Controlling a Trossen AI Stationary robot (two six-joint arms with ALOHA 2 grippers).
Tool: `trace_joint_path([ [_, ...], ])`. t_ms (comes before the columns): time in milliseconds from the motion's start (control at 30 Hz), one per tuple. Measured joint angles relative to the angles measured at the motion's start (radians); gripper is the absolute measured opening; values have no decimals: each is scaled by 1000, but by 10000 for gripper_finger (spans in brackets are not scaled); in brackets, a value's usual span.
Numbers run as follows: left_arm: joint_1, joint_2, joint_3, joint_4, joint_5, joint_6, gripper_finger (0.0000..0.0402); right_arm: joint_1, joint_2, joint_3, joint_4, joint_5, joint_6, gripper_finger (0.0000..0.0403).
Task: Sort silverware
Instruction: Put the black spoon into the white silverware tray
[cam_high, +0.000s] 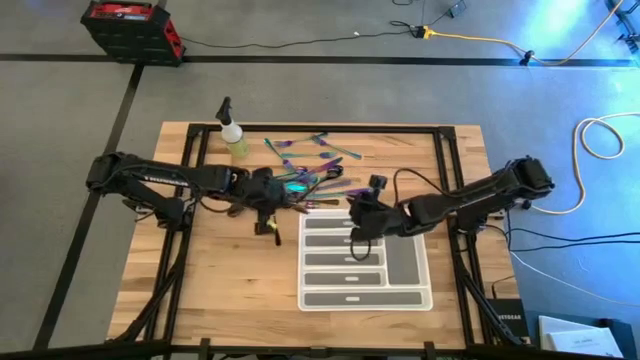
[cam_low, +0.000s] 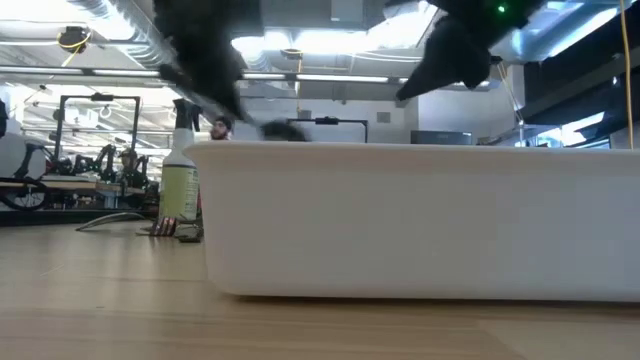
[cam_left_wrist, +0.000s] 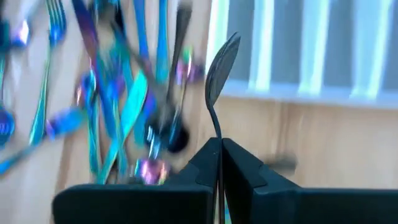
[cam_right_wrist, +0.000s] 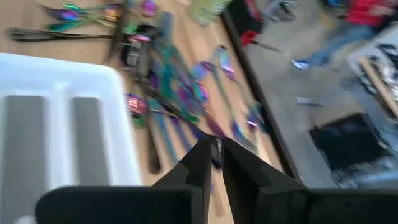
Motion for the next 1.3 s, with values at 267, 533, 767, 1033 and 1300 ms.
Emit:
trace_joint_path([
  [267, 32, 45, 1, 415, 149, -48, 1, 14, -128, -102, -19, 222, 180, 21],
  [533, 78, 314, 1, 733, 261, -135, 0, 13, -199, -104, -66, 370, 205, 21],
  [767, 106, 515, -1, 888, 258, -272, 0, 13, -200, -104, -89, 348, 208, 21],
  [1033, 84, 581, -1, 904, 259, -350, 0, 13, -199, -104, -88, 341, 209, 21],
  [1300, 70, 596, 0, 930, 227, -387, 0, 13, -199, -104, -83, 340, 209, 21],
])
